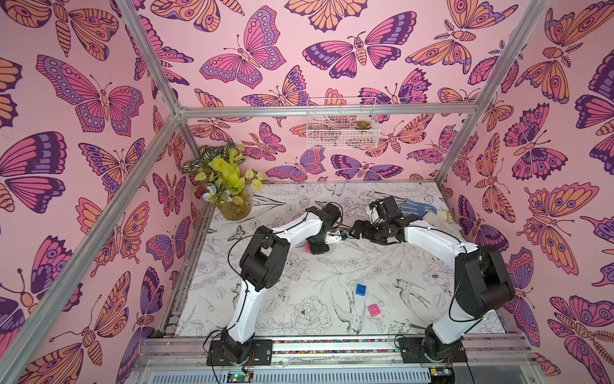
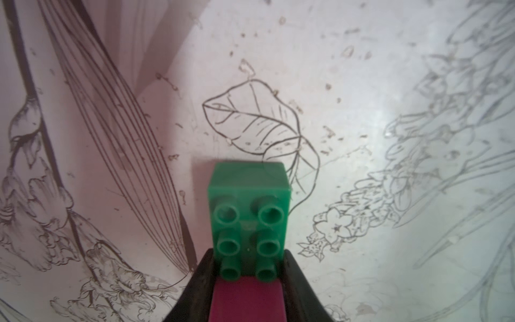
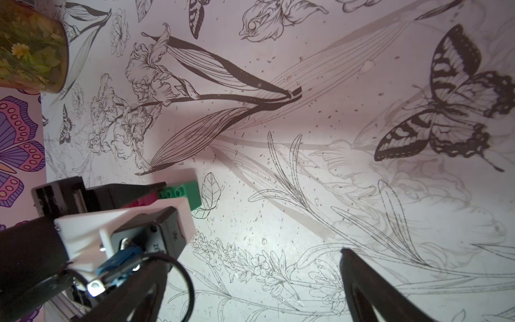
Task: Assemble the letter v with lego
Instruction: Adjust the lego brick at the center of the board.
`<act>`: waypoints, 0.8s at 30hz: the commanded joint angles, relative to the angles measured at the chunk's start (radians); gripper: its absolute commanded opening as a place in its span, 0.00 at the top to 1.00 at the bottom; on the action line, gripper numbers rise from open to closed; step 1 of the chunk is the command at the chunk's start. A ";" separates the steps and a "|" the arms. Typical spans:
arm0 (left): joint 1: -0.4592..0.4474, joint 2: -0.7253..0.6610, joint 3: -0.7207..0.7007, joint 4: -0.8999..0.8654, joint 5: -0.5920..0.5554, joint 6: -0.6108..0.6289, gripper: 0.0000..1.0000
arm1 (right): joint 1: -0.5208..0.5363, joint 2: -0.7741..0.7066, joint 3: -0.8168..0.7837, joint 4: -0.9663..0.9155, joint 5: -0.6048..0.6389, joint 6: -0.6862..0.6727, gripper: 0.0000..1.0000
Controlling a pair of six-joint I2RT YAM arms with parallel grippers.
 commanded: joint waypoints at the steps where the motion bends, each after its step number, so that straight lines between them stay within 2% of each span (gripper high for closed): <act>1: 0.020 0.010 -0.054 0.071 -0.028 0.090 0.58 | 0.009 -0.040 0.002 -0.024 0.027 -0.018 0.03; 9: 0.040 -0.006 -0.010 0.084 0.041 0.077 0.51 | 0.013 -0.058 -0.012 -0.007 0.045 -0.019 0.01; 10: 0.041 -0.010 -0.007 0.095 0.037 0.075 0.34 | 0.013 -0.059 -0.011 -0.006 0.047 -0.019 0.01; 11: 0.041 -0.016 -0.001 0.105 0.026 0.073 0.31 | 0.016 -0.061 -0.012 -0.004 0.050 -0.017 0.01; 15: 0.042 -0.040 0.044 0.109 0.035 0.052 0.30 | 0.025 -0.062 -0.020 0.016 0.056 -0.009 0.01; 16: 0.042 -0.052 0.050 0.110 0.048 0.046 0.02 | 0.028 -0.061 -0.020 0.016 0.062 -0.011 0.01; 20: 0.040 -0.108 0.080 0.106 0.072 -0.007 0.00 | 0.040 -0.047 -0.021 0.013 0.068 -0.017 0.01; 24: 0.040 -0.203 0.081 0.117 0.052 -0.153 0.00 | 0.082 -0.073 -0.019 -0.036 0.149 -0.061 0.01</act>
